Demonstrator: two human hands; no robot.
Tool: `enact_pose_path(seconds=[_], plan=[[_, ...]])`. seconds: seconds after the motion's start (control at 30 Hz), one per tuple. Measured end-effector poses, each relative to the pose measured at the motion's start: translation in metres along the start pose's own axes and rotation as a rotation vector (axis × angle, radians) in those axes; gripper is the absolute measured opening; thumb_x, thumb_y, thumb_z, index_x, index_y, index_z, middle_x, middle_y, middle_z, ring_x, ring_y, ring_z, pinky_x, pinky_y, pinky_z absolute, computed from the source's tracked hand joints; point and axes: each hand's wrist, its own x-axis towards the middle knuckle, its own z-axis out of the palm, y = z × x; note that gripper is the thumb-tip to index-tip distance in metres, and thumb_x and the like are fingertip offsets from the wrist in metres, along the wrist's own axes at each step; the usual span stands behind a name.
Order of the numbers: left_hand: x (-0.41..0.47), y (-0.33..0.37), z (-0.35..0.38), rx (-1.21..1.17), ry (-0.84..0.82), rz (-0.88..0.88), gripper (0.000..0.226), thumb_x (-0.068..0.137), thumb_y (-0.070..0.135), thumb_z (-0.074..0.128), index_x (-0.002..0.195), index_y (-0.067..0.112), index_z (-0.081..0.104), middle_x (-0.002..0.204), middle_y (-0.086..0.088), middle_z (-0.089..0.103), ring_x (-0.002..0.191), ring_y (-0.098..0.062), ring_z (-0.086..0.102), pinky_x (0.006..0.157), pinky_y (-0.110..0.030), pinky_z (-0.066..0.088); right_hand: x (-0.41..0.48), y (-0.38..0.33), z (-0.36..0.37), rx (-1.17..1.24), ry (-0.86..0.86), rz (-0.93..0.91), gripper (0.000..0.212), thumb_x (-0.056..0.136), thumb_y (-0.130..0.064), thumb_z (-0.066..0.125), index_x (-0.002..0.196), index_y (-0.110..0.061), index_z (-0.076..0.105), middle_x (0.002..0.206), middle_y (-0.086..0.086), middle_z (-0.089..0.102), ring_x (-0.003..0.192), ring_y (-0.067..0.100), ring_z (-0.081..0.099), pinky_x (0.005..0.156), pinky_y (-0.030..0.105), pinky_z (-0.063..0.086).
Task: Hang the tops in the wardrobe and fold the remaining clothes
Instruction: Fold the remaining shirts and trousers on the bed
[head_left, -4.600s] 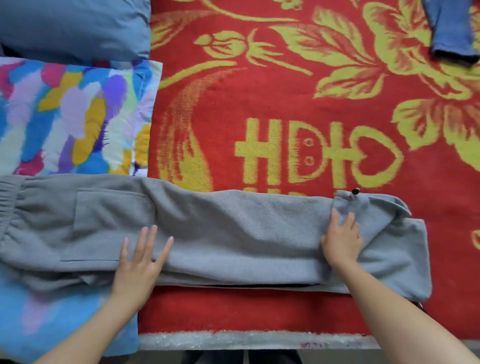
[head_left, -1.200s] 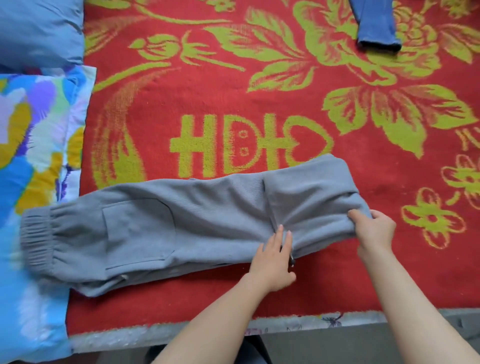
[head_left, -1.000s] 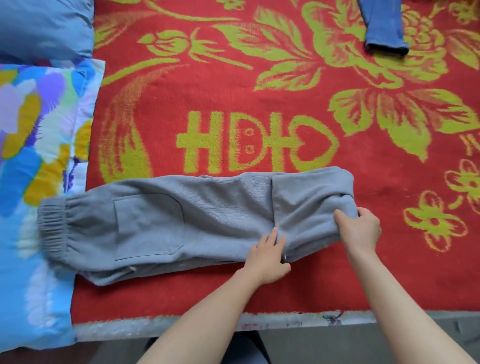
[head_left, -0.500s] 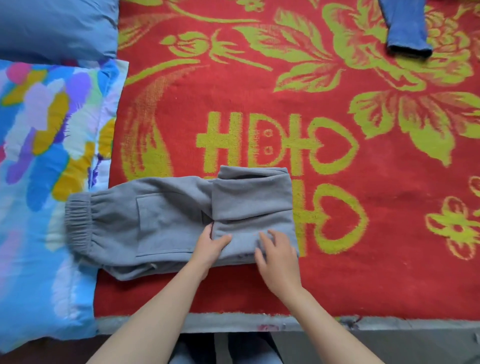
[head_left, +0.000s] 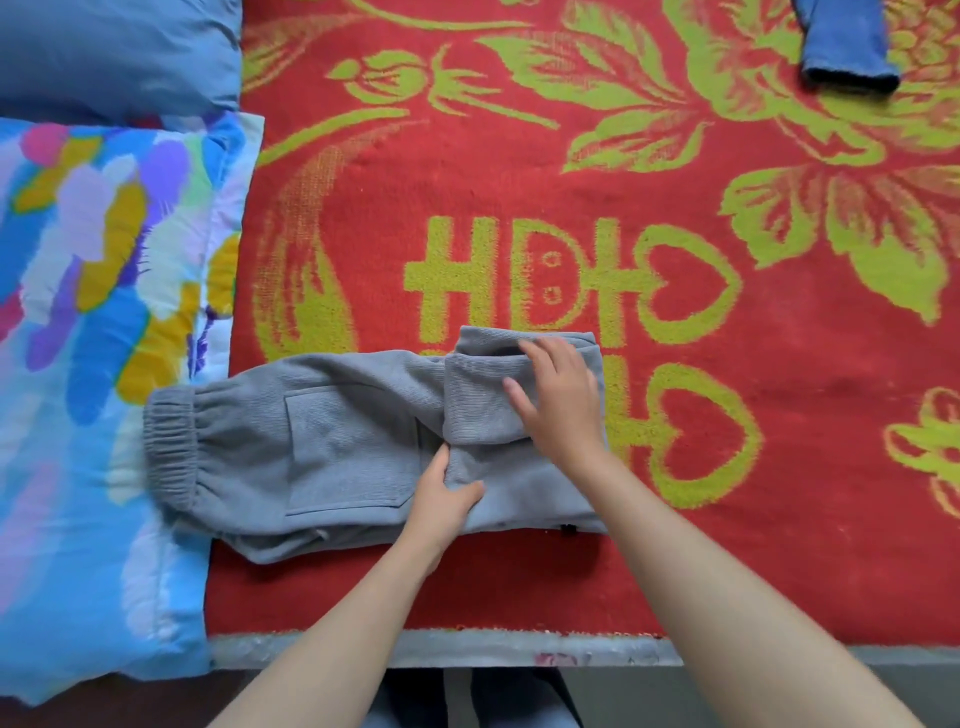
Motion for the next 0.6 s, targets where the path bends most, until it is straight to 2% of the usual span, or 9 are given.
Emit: enact_pose_path(seconds=[0.07, 0.13, 0.2, 0.27, 0.37, 0.43, 0.47, 0.53, 0.6], plan=[[-0.006, 0.002, 0.001, -0.006, -0.011, 0.018, 0.051, 0.084, -0.008, 0.056, 0.126, 0.021, 0.050, 0.108, 0.006, 0.064, 0.092, 0.004, 0.059, 0.074, -0.005, 0.045, 0.033, -0.011, -0.004, 0.009, -0.139, -0.086, 0.038, 0.083, -0.041, 0.059, 0.105, -0.011, 0.067, 0.105, 0.010, 0.062, 0.107, 0.031, 0.053, 0.085, 0.040, 0.040], [-0.008, 0.002, 0.000, -0.020, -0.023, 0.004, 0.051, 0.084, -0.005, 0.056, 0.125, 0.023, 0.049, 0.108, 0.009, 0.064, 0.095, 0.002, 0.059, 0.075, -0.007, 0.046, 0.052, -0.020, -0.005, -0.162, -0.269, -0.164, 0.036, 0.085, -0.046, 0.060, 0.103, -0.017, 0.066, 0.106, 0.007, 0.055, 0.109, 0.027, 0.044, 0.085, 0.035, 0.030], [-0.009, 0.001, -0.001, -0.032, -0.029, -0.003, 0.052, 0.079, 0.002, 0.061, 0.127, 0.021, 0.050, 0.109, 0.008, 0.065, 0.097, 0.000, 0.060, 0.079, -0.009, 0.046, 0.060, -0.026, -0.004, -0.280, -0.374, -0.224, 0.033, 0.086, -0.046, 0.057, 0.104, -0.020, 0.067, 0.111, 0.005, 0.050, 0.113, 0.025, 0.038, 0.085, 0.035, 0.027], [-0.012, -0.001, -0.001, -0.032, -0.029, -0.019, 0.058, 0.071, 0.009, 0.060, 0.127, 0.021, 0.051, 0.108, 0.012, 0.065, 0.094, 0.004, 0.061, 0.080, -0.010, 0.045, 0.065, -0.031, -0.004, -0.247, -0.405, -0.261, 0.028, 0.088, -0.039, 0.058, 0.101, -0.016, 0.068, 0.117, 0.006, 0.048, 0.116, 0.025, 0.036, 0.084, 0.034, 0.025], [-0.018, -0.005, 0.001, -0.039, -0.004, -0.021, 0.043, 0.080, -0.003, 0.063, 0.114, 0.022, 0.055, 0.101, 0.012, 0.064, 0.083, 0.013, 0.060, 0.074, -0.007, 0.044, 0.092, -0.034, -0.002, 0.103, -0.273, 0.086, 0.029, 0.091, -0.030, 0.056, 0.071, -0.009, 0.059, 0.112, 0.010, 0.051, 0.113, 0.027, 0.042, 0.080, 0.034, 0.027], [-0.018, -0.005, 0.001, -0.052, 0.016, -0.023, 0.032, 0.082, -0.003, 0.063, 0.099, 0.024, 0.057, 0.094, 0.008, 0.066, 0.076, 0.010, 0.061, 0.070, -0.010, 0.046, 0.105, -0.036, 0.002, 0.165, -0.266, 0.237, 0.038, 0.095, -0.028, 0.050, 0.061, -0.013, 0.044, 0.100, 0.013, 0.052, 0.106, 0.031, 0.049, 0.078, 0.036, 0.030], [-0.016, -0.004, 0.000, -0.055, 0.023, -0.025, 0.029, 0.082, -0.002, 0.063, 0.093, 0.024, 0.057, 0.091, 0.006, 0.066, 0.073, 0.008, 0.060, 0.069, -0.012, 0.047, 0.108, -0.037, 0.007, 0.140, -0.287, 0.259, 0.034, 0.097, -0.029, 0.046, 0.067, -0.013, 0.046, 0.100, 0.013, 0.054, 0.107, 0.031, 0.050, 0.081, 0.037, 0.032], [-0.010, -0.004, -0.003, -0.089, 0.044, -0.052, 0.024, 0.084, -0.002, 0.061, 0.087, 0.021, 0.055, 0.086, 0.001, 0.064, 0.073, -0.001, 0.060, 0.069, -0.016, 0.048, 0.103, -0.038, 0.015, 0.076, -0.345, 0.280, 0.029, 0.099, -0.034, 0.038, 0.099, -0.013, 0.057, 0.120, 0.012, 0.054, 0.120, 0.030, 0.043, 0.094, 0.042, 0.031], [-0.008, -0.009, -0.006, -0.178, 0.084, -0.136, 0.017, 0.087, -0.001, 0.057, 0.087, 0.016, 0.055, 0.086, -0.004, 0.063, 0.078, -0.013, 0.059, 0.071, -0.023, 0.047, 0.090, -0.030, 0.017, 0.030, -0.355, 0.260, 0.042, 0.100, -0.039, 0.032, 0.132, -0.016, 0.047, 0.144, 0.009, 0.037, 0.136, 0.026, 0.026, 0.106, 0.046, 0.022]])
